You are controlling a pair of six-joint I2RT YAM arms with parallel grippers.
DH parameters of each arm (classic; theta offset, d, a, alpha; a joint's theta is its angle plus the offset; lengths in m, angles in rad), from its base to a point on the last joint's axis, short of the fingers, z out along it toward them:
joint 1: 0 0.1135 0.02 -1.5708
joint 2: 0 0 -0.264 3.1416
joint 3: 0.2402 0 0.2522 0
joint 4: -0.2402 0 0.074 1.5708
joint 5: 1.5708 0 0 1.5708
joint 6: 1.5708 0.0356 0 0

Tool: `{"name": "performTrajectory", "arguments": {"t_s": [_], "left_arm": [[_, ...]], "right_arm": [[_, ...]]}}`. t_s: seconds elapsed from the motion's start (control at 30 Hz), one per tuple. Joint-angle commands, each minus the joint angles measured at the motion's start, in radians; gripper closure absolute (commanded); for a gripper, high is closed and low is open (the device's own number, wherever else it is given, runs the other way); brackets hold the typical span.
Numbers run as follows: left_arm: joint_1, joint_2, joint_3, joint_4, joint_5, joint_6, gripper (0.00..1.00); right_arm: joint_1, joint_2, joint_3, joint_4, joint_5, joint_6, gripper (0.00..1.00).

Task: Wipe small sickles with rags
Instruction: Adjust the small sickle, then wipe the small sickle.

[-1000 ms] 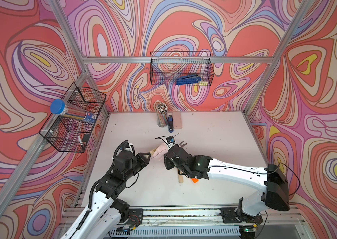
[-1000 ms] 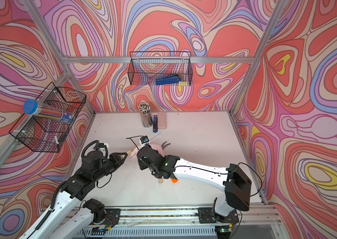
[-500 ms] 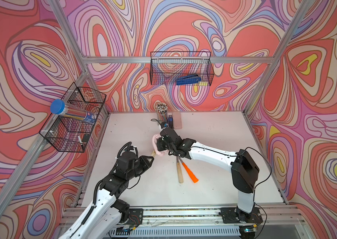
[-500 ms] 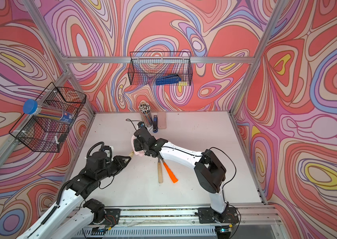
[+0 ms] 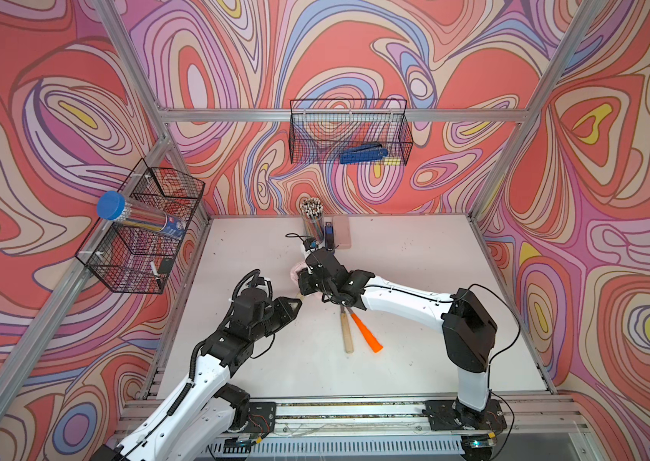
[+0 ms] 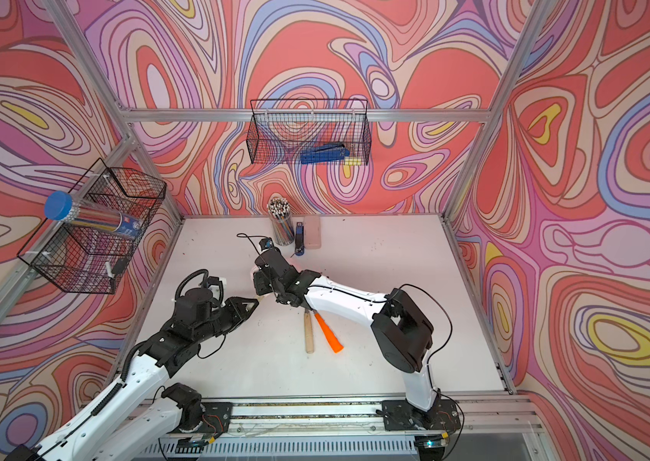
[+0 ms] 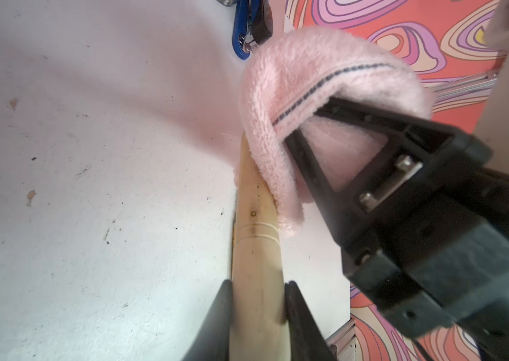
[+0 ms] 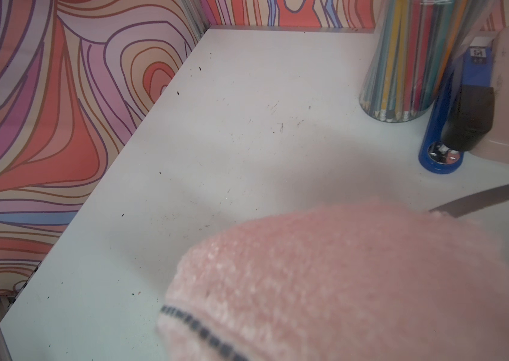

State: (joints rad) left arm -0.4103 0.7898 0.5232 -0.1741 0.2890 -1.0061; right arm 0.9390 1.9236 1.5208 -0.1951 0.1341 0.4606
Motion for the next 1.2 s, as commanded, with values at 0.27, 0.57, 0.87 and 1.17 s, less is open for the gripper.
{"name": "performTrajectory", "arguments": {"t_s": [0.27, 0.57, 0.87, 1.17], "left_arm": [[0.109, -0.076, -0.085, 0.029, -0.027, -0.002, 1.00], [0.256, -0.015, -0.140, 0.183, 0.155, -0.040, 1.00], [0.296, -0.211, -0.109, 0.080, 0.104, -0.002, 1.00], [0.298, -0.152, -0.118, 0.172, 0.195, -0.024, 1.00]], "right_arm": [[0.019, -0.187, -0.060, -0.001, 0.084, -0.025, 1.00], [0.116, -0.411, -0.324, 0.037, 0.191, -0.013, 1.00], [0.222, -0.313, -0.354, 0.127, 0.137, 0.036, 1.00], [0.233, -0.108, -0.180, 0.187, 0.042, 0.022, 1.00]]}}
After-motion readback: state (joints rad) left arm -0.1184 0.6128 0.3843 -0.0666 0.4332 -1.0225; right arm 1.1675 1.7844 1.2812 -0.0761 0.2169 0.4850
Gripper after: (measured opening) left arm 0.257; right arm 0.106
